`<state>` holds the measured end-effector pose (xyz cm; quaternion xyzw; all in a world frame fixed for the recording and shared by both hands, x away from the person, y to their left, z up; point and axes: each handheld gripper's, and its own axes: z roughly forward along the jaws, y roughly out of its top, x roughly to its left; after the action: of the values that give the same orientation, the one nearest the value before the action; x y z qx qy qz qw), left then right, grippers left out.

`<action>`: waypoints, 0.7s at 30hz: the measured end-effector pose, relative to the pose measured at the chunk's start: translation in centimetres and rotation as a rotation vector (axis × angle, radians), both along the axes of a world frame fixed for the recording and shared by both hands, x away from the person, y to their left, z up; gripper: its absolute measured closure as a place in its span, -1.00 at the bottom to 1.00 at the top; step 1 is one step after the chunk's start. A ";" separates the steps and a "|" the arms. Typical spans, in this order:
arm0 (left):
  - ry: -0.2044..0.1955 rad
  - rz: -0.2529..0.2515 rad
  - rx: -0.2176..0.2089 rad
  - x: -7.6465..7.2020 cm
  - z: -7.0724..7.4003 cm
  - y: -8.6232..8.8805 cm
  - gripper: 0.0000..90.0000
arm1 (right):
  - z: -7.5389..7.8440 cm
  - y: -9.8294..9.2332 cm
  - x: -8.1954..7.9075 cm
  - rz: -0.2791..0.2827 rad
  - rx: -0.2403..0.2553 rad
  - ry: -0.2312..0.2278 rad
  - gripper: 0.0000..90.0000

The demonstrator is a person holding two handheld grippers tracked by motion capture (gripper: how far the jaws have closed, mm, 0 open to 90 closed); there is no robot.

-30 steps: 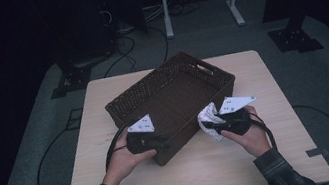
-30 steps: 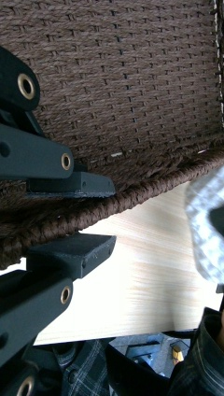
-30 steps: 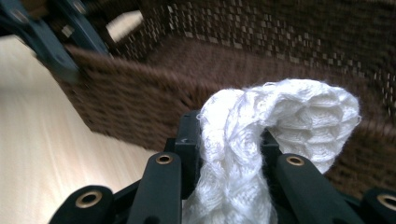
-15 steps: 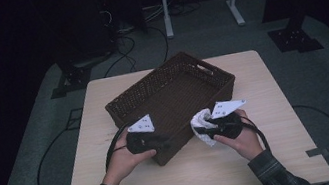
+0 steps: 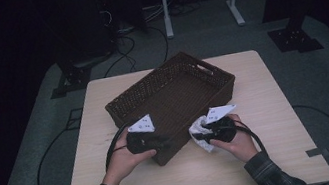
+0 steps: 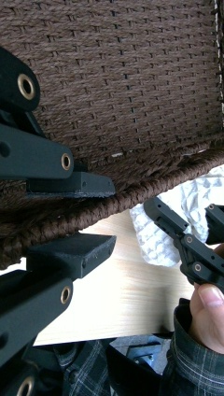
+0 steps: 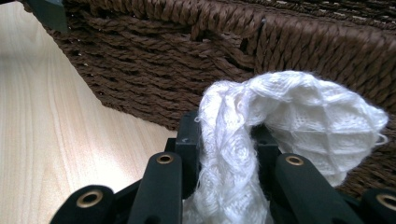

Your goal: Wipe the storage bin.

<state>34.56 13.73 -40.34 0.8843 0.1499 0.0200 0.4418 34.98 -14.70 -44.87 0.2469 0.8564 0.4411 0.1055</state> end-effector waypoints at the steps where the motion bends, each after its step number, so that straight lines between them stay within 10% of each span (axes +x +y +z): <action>1: 0.000 0.000 0.000 0.0 0.0 0.0 0.55 | -0.1 0.0 0.0 0.000 0.002 0.003 0.58; 11: -0.002 -0.003 0.002 0.0 0.0 0.0 0.55 | -2.5 1.0 0.7 0.004 -0.091 0.030 0.58; 21: 0.000 -0.002 0.000 0.0 0.0 0.0 0.55 | -0.2 0.7 -0.5 0.015 -0.059 -0.025 0.57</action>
<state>34.56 13.74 -40.34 0.8844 0.1489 0.0195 0.4420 34.50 -13.99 -45.11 0.2317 0.8694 0.4194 0.1205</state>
